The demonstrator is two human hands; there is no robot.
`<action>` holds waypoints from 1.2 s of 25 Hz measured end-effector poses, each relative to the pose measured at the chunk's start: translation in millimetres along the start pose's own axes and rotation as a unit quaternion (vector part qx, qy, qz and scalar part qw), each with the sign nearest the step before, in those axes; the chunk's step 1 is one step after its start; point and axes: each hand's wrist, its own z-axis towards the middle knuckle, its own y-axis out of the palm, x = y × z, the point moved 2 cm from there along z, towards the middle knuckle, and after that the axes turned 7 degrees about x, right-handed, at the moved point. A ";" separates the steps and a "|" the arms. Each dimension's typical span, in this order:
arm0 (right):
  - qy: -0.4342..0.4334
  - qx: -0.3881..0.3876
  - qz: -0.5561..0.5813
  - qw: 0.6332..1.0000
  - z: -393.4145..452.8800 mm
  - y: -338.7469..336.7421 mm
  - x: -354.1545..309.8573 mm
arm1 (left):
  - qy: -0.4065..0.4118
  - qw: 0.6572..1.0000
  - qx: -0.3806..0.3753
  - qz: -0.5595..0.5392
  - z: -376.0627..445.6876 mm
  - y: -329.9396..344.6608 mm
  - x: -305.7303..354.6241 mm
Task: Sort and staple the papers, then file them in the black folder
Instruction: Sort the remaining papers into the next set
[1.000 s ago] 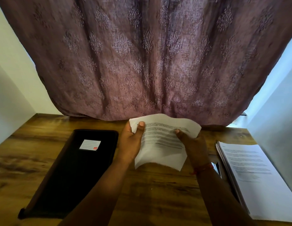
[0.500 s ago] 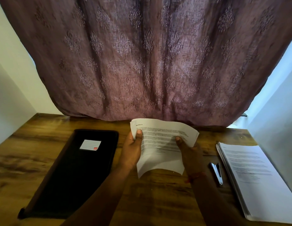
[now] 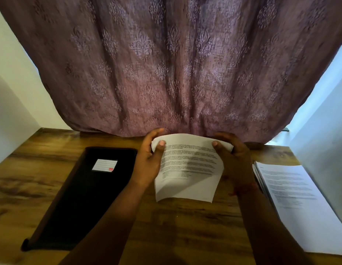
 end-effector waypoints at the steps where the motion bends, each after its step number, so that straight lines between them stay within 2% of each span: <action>1: -0.028 -0.018 -0.026 0.999 4.6 -0.5 -4.8 | 0.012 1.000 -0.005 0.008 2.8 -0.7 3.2; 4: -0.068 -0.042 -0.067 0.994 7.2 0.5 -6.1 | 0.026 0.999 -0.009 0.019 3.8 -1.9 4.9; 10: -0.032 -0.003 0.013 0.999 2.5 -3.9 -4.0 | -0.006 1.000 0.018 -0.023 2.9 3.1 6.9; 13: 0.074 0.007 0.093 0.993 -5.8 1.5 12.5 | -0.054 0.996 0.019 -0.069 -2.2 6.8 -1.4; 16: 0.170 -0.023 0.099 0.980 -22.4 16.1 28.3 | -0.094 0.994 0.013 -0.052 -12.2 12.3 -12.4; 21: 0.138 0.007 0.121 0.983 -19.9 22.4 13.0 | -0.099 0.992 0.044 -0.061 -6.1 13.9 -2.6; 25: 0.154 0.041 0.092 0.983 -40.3 30.2 24.4 | -0.133 0.991 0.027 -0.023 -19.3 14.8 -18.7; 30: 0.153 0.077 0.056 0.984 -45.7 33.4 24.8 | -0.112 0.993 0.013 -0.022 -29.7 19.6 -17.1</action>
